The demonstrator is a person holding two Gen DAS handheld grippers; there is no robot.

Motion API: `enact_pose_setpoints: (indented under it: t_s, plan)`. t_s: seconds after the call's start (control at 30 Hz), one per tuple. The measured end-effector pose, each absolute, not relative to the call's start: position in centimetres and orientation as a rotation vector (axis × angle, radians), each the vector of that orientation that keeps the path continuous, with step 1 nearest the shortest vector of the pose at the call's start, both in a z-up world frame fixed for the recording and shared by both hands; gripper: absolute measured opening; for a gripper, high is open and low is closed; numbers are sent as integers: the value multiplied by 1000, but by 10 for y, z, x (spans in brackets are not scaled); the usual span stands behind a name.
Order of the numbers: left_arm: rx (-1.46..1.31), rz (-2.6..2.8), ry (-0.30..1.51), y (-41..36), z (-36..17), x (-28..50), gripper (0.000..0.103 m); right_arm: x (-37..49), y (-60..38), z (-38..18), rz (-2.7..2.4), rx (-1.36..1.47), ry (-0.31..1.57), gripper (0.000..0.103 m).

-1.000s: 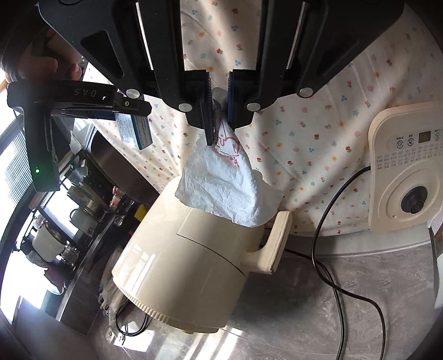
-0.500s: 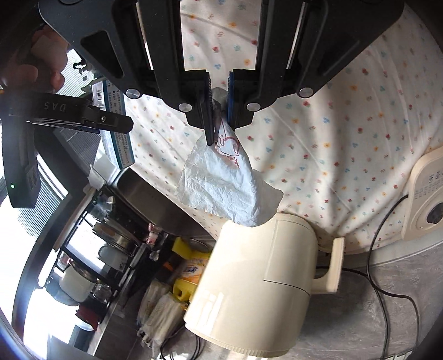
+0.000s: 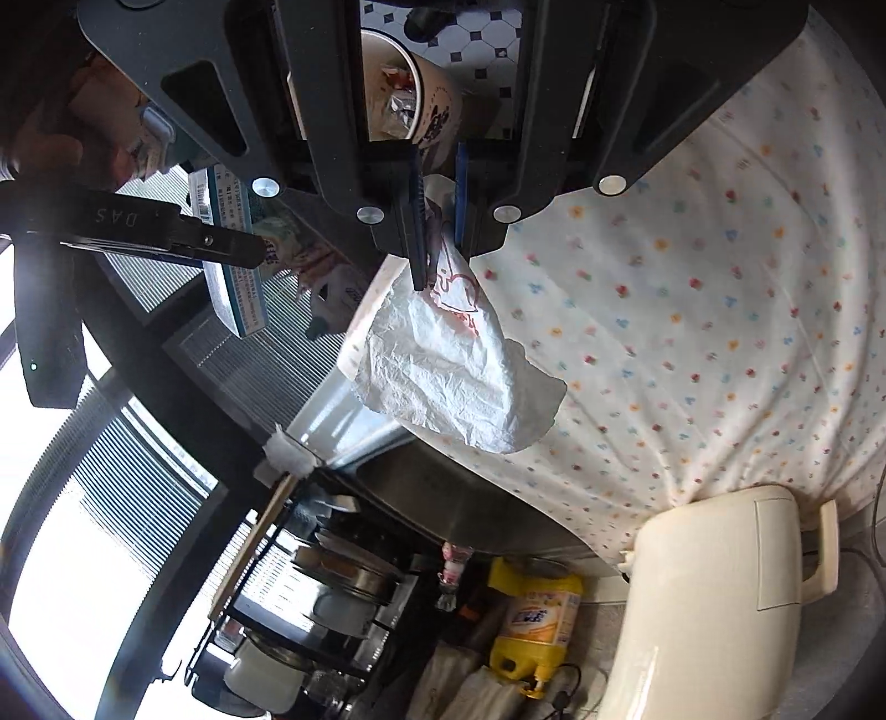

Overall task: Collect trash
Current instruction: 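Carry the bag and box over the white bin and open both tools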

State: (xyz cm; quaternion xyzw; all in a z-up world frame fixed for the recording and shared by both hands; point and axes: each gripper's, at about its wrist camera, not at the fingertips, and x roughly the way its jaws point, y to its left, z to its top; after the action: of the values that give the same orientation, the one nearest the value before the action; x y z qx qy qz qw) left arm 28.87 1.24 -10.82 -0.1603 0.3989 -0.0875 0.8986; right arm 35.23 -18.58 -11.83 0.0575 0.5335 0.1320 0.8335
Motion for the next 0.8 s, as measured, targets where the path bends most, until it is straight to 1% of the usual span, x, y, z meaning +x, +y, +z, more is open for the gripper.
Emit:
enact_pose_setpoints:
  t_s: [0.3, 0.63, 0.67, 0.7, 0.73, 0.8]
  plan:
    - [-343, -229, 916, -64, -142, 267, 9, 329, -259, -142, 240, 122, 1177, 66]
    - [-417, -292, 1068, -150, -212, 241, 10, 299, -329, -171, 197, 74, 1239, 66]
    - [-430, -295, 1077, -156, -217, 239, 13, 297, -335, -173, 194, 71, 1245, 66]
    - [-444, -303, 1085, -161, -222, 237, 20, 294, -340, -176, 192, 67, 1249, 66]
    - [-451, -304, 1089, -164, -225, 236, 35, 292, -345, -178, 191, 63, 1252, 66]
    - [-464, -293, 1070, -169, -225, 231, 52, 287, -353, -181, 193, 58, 1256, 66]
